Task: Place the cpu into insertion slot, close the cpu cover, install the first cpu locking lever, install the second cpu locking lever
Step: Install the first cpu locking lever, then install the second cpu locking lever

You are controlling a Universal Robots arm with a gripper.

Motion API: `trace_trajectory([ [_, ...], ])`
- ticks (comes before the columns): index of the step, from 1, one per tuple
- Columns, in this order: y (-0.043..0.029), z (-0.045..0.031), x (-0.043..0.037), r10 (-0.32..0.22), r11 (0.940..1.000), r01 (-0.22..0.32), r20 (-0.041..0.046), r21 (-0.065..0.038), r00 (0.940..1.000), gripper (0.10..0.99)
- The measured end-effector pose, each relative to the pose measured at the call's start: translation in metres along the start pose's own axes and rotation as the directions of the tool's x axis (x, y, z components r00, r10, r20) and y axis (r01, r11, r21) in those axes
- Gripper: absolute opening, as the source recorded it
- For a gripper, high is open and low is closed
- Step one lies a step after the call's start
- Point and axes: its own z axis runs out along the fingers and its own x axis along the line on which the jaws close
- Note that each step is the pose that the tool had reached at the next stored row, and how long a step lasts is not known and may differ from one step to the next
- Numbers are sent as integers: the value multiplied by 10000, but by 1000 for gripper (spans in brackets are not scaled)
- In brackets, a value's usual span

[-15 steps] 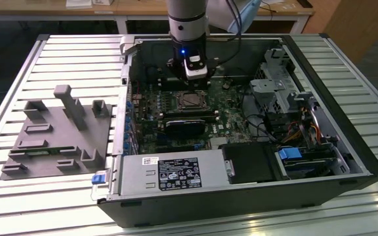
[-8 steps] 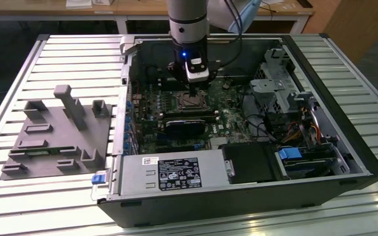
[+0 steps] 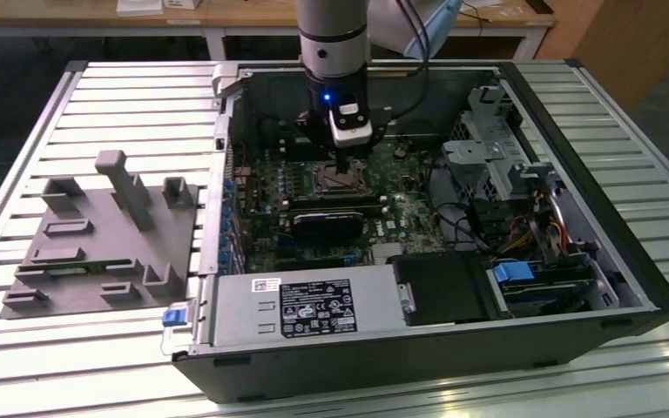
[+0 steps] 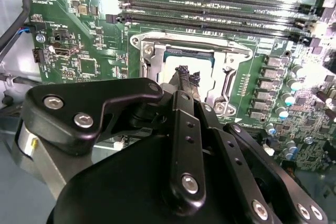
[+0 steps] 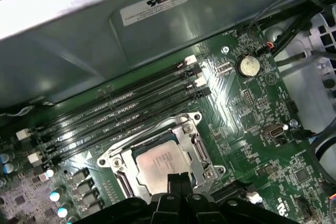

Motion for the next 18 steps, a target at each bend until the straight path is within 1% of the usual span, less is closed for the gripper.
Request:
trace_trajectory([
  [4, 2, -36, -4, -90, 10000, 90, 10, 10, 10000, 102],
  [10, 5, -153, -19, -98, 10000, 98, 10, 12, 10000, 102],
  [18, 6, -171, -22, -97, 10000, 97, 10, 10, 10000, 102],
])
